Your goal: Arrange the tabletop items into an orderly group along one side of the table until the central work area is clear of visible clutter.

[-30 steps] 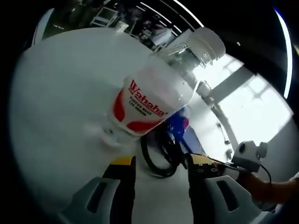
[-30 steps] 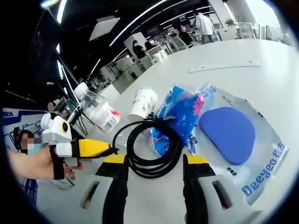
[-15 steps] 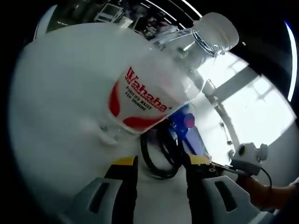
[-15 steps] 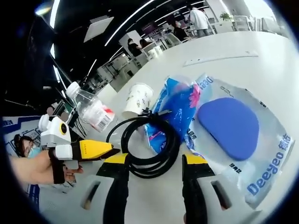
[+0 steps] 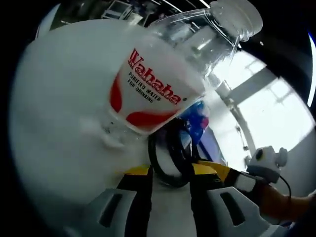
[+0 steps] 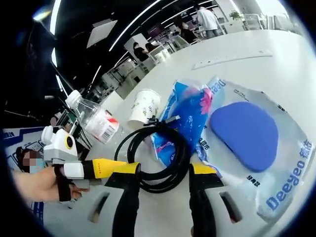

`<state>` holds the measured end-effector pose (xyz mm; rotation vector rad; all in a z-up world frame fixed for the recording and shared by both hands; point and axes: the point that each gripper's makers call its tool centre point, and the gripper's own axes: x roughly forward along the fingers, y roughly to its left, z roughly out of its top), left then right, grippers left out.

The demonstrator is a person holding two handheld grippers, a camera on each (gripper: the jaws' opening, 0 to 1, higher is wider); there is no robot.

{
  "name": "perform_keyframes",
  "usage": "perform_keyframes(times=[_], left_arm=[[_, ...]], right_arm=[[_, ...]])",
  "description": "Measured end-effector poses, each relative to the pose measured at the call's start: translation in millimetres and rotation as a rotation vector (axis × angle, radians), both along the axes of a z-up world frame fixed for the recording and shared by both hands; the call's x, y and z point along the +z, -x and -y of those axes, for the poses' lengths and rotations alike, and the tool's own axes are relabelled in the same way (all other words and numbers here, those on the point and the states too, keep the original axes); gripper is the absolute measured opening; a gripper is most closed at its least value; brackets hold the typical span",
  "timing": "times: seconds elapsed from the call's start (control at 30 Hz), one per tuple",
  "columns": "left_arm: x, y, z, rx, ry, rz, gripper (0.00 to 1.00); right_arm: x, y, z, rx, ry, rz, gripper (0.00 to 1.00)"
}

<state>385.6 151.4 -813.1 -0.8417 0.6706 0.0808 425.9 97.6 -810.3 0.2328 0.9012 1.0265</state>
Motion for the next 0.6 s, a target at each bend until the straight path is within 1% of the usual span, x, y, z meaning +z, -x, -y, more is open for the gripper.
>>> perform_keyframes(times=[0.13,0.2,0.27,0.37,0.43,0.6], left_arm=[[-6.4,4.1,-1,-0.007,-0.021,-0.026,0.12],[-10.7,6.7,-3,-0.005,-0.046,-0.046,0.03],[-12.2,8.2,-2,-0.009,-0.041,-0.049,0.02],[-11.0,8.1,-1,-0.027,-0.053,-0.045,0.01],[-10.3,7.4,-4,-0.019,-0.048,-0.041,0.0],[-4.3,5.6,-4,0.009,0.01,-0.016,0.0]], right_arm=[[-0.8,-1,1,-0.012,-0.005,-0.011,0.32],[-1.7,-3,3,-0.015,-0.002,-0.009,0.31],[-3.0,-3,3,-0.016,-0.001,-0.013,0.29],[-3.6,-4,3,-0.019,-0.006,-0.017,0.28],[-3.9,-5,3,-0.022,-0.007,-0.019,0.28],[-4.5,-7,4,-0.036,-0.013,-0.027,0.27]])
